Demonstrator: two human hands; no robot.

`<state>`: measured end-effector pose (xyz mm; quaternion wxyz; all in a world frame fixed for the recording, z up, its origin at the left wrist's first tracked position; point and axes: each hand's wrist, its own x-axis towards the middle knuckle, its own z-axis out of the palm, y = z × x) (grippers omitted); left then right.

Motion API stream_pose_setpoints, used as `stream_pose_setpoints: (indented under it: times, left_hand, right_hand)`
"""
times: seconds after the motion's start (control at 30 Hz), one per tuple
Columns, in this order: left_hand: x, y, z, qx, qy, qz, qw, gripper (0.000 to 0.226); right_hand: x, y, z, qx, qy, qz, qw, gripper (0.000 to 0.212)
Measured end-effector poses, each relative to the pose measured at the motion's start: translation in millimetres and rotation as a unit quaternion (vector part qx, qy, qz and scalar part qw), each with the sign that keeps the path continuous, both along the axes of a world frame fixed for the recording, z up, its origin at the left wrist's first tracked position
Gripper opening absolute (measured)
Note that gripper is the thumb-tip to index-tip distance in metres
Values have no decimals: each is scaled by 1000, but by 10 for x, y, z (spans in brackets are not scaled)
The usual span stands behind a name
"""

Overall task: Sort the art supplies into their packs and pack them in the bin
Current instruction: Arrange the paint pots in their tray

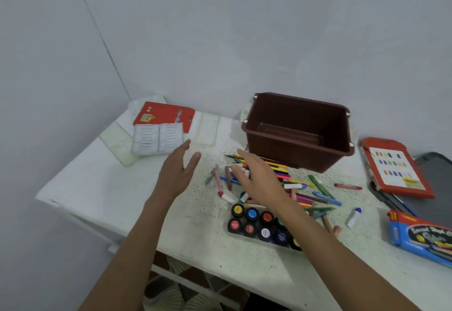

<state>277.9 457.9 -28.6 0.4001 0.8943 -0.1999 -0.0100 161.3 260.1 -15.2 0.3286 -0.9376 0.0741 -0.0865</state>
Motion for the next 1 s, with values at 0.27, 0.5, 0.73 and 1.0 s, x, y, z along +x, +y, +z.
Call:
stream_pose_setpoints:
  times: [0.27,0.5,0.73,1.0]
  left_hand:
    - [539,405,-111,-41,45,133,989,55]
    - [862,1156,-390,14,45,248,968,48]
    - [998,1406,-575,247,70,138,956,50]
    - [814,1516,-632,140,75,179,971,28]
  right_hand:
    - [971,346,61,45,45,39,997,56]
    - [1610,1098,17,102,89,123,983,35]
    - [1874,1752,-268,76,174,201,961,43]
    - [1918,1739,-403,126,210,157,957,55]
